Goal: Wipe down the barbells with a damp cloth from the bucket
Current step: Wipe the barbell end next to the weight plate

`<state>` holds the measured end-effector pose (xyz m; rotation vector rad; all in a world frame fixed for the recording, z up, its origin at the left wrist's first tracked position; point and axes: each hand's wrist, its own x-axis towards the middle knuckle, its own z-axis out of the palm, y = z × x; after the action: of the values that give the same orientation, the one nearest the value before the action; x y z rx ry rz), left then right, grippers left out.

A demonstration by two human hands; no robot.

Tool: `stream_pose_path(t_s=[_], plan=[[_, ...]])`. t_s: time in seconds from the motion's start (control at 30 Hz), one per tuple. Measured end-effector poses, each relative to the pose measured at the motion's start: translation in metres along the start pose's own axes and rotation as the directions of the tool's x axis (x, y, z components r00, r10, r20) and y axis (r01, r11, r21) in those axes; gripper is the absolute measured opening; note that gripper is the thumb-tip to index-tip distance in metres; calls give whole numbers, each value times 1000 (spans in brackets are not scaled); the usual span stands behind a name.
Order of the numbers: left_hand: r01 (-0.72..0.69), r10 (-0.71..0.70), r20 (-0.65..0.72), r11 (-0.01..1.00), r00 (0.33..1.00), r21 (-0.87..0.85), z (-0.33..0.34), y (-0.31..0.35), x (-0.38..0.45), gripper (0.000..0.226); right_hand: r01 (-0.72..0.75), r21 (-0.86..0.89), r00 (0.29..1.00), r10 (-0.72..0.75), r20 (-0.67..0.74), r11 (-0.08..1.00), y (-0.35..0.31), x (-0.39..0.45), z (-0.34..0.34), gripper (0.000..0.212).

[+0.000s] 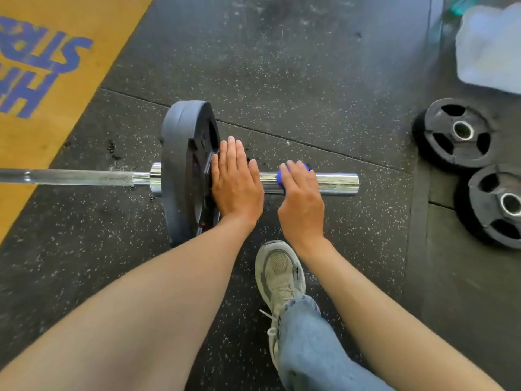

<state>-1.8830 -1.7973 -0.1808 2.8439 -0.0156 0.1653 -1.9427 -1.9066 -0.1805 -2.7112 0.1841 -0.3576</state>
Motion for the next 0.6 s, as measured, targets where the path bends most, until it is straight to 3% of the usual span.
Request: stream_pose_path(t_s=[0.07, 0.1, 0.2, 0.23, 0.37, 0.4, 0.5, 0.53, 0.6], plan=[[-45, 44, -31, 999, 999, -30, -8, 9, 10, 59, 206, 17, 975, -206, 82, 978, 2, -9, -3, 59], [-71, 71, -32, 997, 997, -27, -9, 11, 16, 57, 224, 19, 970, -225, 90, 974, 8, -8, -6, 55], [-9, 11, 158, 1000, 987, -17, -4, 8, 20, 58, -103, 10, 995, 103, -6, 995, 23, -13, -17, 42], [15, -16, 223, 1000, 975, 7, 0, 5, 13, 59, -150, 16, 988, 150, -28, 989, 21, -20, -18, 42], [-8, 0, 229, 999, 973, 34, 6, -2, -8, 59, 139, -20, 989, -137, 50, 990, 21, -48, -17, 52], [-2, -6, 214, 999, 977, 35, 4, -3, -13, 60, 141, -38, 989, -139, 40, 989, 30, -50, -20, 52], [-9, 2, 175, 999, 985, 38, 3, -5, -28, 62, -116, -31, 993, 115, -17, 993, 30, -61, -30, 46], [-9, 3, 161, 999, 987, 35, 2, -6, -34, 62, -79, -23, 997, 79, 0, 997, 23, -66, -28, 46], [-17, 13, 126, 999, 992, 37, 1, -8, -43, 60, 137, -4, 986, -136, 96, 990, 18, -76, -26, 48]])
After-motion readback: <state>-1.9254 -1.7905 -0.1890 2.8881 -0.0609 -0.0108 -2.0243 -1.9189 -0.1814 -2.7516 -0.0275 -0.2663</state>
